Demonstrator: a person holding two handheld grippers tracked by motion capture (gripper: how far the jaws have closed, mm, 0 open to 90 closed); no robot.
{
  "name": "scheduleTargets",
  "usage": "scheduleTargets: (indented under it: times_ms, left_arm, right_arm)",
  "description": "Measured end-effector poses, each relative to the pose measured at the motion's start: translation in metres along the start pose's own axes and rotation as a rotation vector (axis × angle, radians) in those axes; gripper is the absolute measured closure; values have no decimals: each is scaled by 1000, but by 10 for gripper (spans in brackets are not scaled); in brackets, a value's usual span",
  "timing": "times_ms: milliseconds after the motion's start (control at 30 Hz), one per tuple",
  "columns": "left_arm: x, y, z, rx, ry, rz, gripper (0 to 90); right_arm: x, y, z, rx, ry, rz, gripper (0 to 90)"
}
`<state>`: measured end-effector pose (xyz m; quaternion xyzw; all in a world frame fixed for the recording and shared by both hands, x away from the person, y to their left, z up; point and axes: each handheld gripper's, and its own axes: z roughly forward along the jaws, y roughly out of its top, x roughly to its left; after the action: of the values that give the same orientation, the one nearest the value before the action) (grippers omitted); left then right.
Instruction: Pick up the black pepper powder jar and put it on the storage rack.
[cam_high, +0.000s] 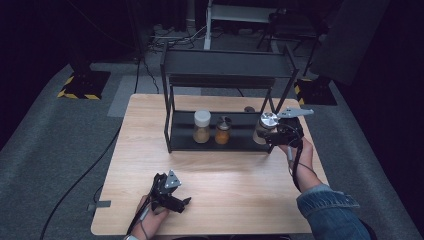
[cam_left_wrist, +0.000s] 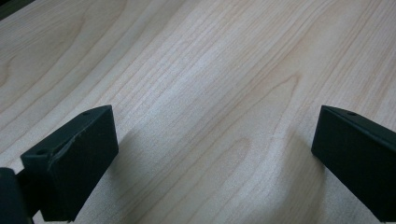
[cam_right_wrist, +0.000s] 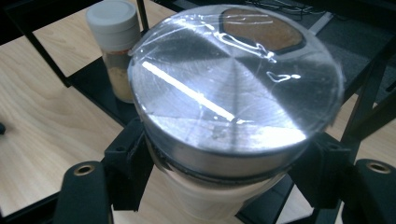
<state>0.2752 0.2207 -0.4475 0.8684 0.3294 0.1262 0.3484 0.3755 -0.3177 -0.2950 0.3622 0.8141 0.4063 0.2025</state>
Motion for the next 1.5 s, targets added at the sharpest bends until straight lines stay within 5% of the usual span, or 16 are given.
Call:
scheduleTargets:
  times_ms: [867, 1500]
  left_arm:
    - [-2, 0, 0, 1, 9, -9, 0]
    - [-4, 0, 0, 2, 13, -14, 0]
  right_arm:
    - [-8, 2, 92, 73, -3, 25, 304]
    - [-15, -12, 127, 106, -3, 44, 303]
